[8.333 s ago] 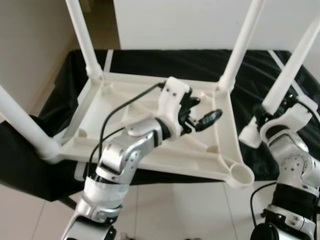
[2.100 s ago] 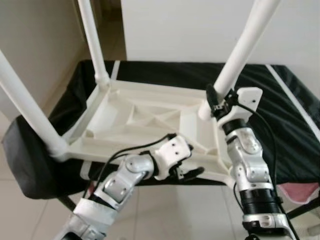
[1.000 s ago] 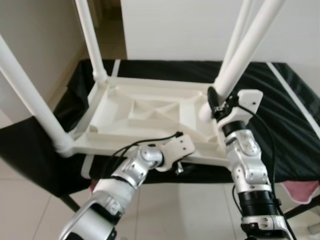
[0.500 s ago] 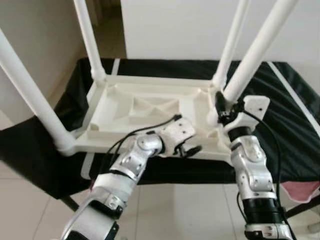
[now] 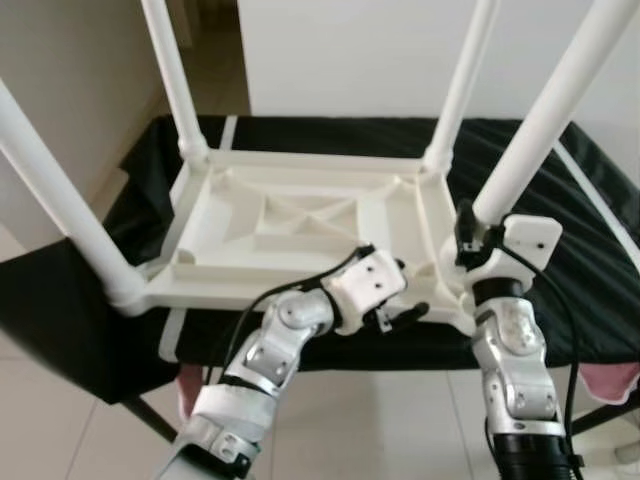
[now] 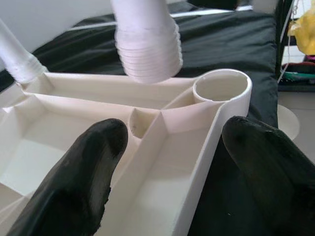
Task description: Building children table
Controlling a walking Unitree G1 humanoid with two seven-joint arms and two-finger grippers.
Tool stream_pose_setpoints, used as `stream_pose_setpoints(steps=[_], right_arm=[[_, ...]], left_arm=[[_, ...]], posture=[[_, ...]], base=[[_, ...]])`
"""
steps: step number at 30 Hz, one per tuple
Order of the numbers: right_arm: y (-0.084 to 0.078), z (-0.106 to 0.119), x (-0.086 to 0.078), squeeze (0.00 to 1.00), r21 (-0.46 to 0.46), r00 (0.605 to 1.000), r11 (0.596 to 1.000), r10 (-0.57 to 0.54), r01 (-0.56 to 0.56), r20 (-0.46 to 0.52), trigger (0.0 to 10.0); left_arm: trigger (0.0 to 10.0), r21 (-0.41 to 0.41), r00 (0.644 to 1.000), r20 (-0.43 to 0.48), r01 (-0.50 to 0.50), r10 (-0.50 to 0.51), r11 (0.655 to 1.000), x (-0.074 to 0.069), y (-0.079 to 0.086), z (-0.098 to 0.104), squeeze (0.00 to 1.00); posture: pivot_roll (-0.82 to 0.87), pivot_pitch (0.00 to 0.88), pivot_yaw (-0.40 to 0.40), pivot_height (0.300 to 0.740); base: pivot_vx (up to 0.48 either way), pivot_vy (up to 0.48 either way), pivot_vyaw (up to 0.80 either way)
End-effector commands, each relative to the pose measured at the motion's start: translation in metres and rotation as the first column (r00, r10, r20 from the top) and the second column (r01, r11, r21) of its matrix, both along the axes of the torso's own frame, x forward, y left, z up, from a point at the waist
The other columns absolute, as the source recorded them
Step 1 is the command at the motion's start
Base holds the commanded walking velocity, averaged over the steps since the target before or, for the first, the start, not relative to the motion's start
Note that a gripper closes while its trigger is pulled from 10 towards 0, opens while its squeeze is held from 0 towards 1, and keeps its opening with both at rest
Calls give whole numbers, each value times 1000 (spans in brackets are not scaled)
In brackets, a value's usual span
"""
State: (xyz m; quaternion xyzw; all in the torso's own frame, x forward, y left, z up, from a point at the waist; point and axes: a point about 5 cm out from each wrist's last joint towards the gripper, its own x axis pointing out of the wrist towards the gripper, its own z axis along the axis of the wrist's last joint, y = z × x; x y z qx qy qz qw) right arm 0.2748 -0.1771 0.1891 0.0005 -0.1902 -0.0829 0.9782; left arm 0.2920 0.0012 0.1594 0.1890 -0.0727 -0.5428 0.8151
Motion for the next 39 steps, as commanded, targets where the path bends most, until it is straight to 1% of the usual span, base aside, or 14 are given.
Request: stream_pose_setpoints(steps=[1, 2, 3, 9, 13, 14, 18, 20, 21, 25, 27, 31, 33, 39], right_arm=[[-2, -1, -9, 0, -7, 1000, 1000, -30, 30, -7, 10000], [-2, -2, -12, 0, -6, 999, 999, -34, 34, -10, 10000], [-2, -2, -12, 0, -6, 999, 999, -34, 34, -10, 10000], [-4, -8, -27, 0, -15, 997, 998, -60, 60, -38, 10000], [-3, -9, -30, 0, -18, 997, 998, -60, 59, -44, 10000], [-4, -9, -33, 0, -22, 997, 998, -65, 64, -51, 10000], [-6, -10, -39, 0, -25, 996, 997, -72, 71, -60, 10000], [-9, -13, -45, 0, -22, 994, 997, -81, 79, -77, 10000], [-10, -14, -46, 0, -22, 993, 996, -84, 82, -83, 10000], [-12, -17, -47, 0, -17, 992, 996, -89, 88, -92, 10000], [-17, -21, -45, 0, 10, 988, 994, -111, 112, -107, 10000], [-18, -23, -41, 0, 19, 988, 994, -105, 108, -115, 10000], [-20, -25, -37, 0, 32, 987, 994, -99, 104, -127, 10000], [-23, -27, -35, 0, 35, 985, 994, -97, 103, -139, 10000]], left_arm=[[10000, -81, 966, 60, -246, 251, 966, 9, 11, 4, 0], [10000, -92, 964, 73, -248, 255, 964, 8, 12, 6, 0], [10000, -92, 964, 73, -248, 255, 964, 8, 12, 6, 0], [10000, -116, 968, 74, -232, 242, 966, 3, 14, 6, 0], [10000, -118, 969, 69, -229, 238, 966, 1, 14, 5, 0], [10000, -114, 975, 53, -209, 216, 971, 0, 15, 3, 0], [10000, -106, 982, 12, -185, 188, 977, -3, 15, 1, 0], [10000, -119, 988, -33, -153, 150, 981, -7, 16, 0, 0], [10000, -117, 988, -40, -154, 150, 981, -7, 17, 0, 0], [10000, -108, 988, -49, -150, 145, 983, -7, 16, -1, 0], [10000, -105, 990, -66, -130, 123, 986, -8, 14, -1, 0], [10000, -99, 990, -74, -123, 116, 987, -8, 14, -1, 0], [10000, -95, 989, -101, -117, 107, 989, -9, 13, -2, 0], [10000, -88, 989, -100, -121, 113, 989, -8, 16, -1, 0]], posture=[[-41, 6, -9, 740], [-43, 6, -10, 740], [-43, 6, -10, 740], [-51, 8, -8, 740], [-52, 11, -7, 740], [-54, 12, -8, 740], [-52, 14, -10, 740], [-54, 16, -9, 740], [-54, 16, -9, 740], [-59, 19, -3, 740], [-61, 22, 0, 740], [-64, 28, 6, 740], [-60, 33, 8, 740], [-56, 39, 10, 740]], base=[[0, 0, 0], [0, 0, 0], [0, 0, 0], [0, 0, 0], [0, 0, 0], [0, 0, 0], [0, 0, 0], [0, 0, 0], [0, 0, 0], [0, 0, 0], [0, 0, 0], [0, 0, 0], [0, 0, 0], [0, 0, 0]])
